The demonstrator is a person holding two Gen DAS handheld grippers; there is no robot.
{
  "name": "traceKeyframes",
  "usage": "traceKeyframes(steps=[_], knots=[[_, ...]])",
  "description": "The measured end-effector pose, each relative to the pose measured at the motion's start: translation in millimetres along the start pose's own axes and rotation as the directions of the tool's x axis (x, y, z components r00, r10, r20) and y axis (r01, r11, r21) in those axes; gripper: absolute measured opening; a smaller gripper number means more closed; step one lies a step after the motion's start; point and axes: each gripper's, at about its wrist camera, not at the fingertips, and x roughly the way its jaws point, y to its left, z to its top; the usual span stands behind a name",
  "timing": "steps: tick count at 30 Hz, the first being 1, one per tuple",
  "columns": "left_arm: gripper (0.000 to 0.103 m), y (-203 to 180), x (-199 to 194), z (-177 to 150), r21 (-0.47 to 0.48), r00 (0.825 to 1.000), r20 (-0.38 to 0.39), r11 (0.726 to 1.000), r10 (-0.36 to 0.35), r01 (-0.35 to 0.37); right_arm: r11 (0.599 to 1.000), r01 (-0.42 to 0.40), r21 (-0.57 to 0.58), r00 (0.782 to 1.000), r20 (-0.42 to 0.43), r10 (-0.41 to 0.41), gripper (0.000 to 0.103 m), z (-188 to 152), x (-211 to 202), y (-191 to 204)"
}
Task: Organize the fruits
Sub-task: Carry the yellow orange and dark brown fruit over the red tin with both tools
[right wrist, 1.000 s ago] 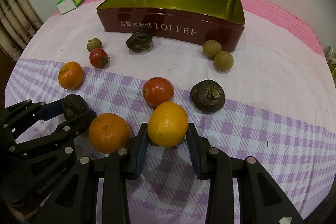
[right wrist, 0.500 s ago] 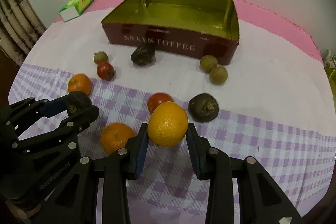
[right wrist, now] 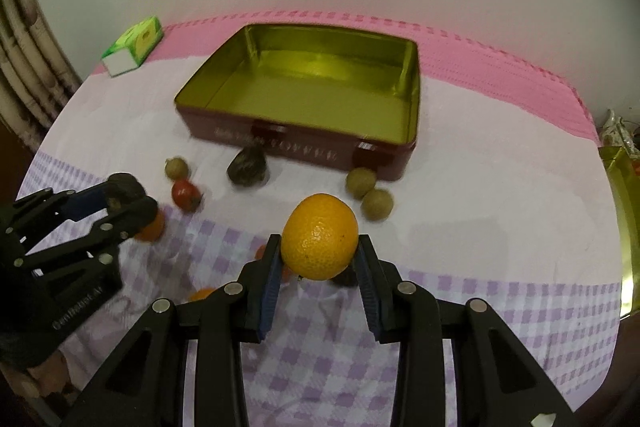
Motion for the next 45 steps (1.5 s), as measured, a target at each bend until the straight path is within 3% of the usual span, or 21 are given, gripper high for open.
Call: traceKeyframes(steps=[12, 21, 31, 45], knots=[[0.039, 20, 13, 62, -0.015, 0.998, 0.057, 1.0, -0.002, 0.003, 0.999, 0.029, 0.025, 0.999, 0.036, -0.03, 0.033, 49, 10, -18], [0.039, 20, 49, 108, 0.021, 0.999, 0.041, 0.999, -0.034, 0.034, 0.998, 0.048, 0.042, 0.999, 0.006, -0.049, 0.033, 89, 48, -32], [0.039, 10, 92, 109, 0.062, 0.998, -0.031, 0.996, -0.06, 0.062, 0.998, 0.061, 0.025, 0.997, -0.052, -0.06, 0.033, 96, 82, -31], [0.039, 9, 110, 103, 0.041, 0.996, -0.079, 0.998, -0.046, 0.049, 0.996, 0.091, -0.01, 0.993, -0.076, -0.092, 0.033, 93, 96, -31]])
